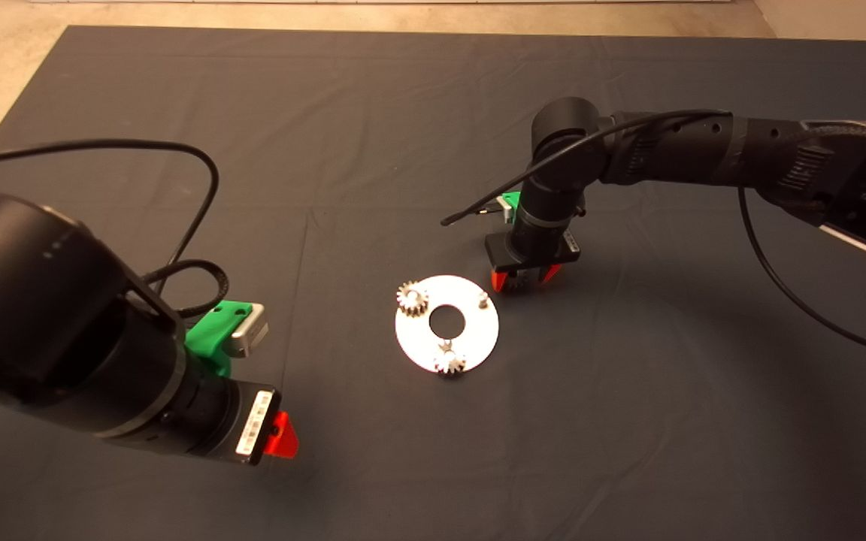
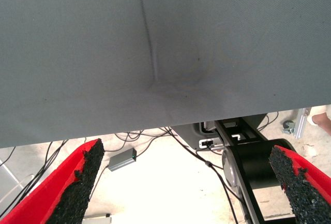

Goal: Install three planetary gears onto the carrier pins

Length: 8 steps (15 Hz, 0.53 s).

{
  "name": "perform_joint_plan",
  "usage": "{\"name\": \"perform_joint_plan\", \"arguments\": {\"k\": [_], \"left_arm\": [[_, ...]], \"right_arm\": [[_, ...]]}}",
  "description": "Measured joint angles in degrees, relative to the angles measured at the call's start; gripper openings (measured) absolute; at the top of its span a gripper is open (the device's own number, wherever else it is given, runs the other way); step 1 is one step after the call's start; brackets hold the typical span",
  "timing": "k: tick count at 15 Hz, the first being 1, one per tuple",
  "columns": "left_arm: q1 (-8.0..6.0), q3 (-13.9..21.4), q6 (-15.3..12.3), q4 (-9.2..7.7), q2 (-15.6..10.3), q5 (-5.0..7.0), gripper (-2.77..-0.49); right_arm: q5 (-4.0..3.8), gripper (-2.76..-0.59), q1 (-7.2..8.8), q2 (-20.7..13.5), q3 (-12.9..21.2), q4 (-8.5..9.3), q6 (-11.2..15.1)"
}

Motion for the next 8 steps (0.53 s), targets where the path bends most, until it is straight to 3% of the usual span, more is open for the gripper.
{"name": "perform_joint_plan", "arguments": {"k": [5,8], "left_arm": [[0.0,0.16,0.0,0.0,-0.15,-0.02,-0.93],[0.0,0.18,0.0,0.0,-0.15,0.0,-0.93]], "right_arm": [[0.0,-1.7,0.0,0.74,-1.56,-0.1,-2.03],[-0.06,-1.83,-0.01,1.4,-1.84,-0.22,-3.49]]}}
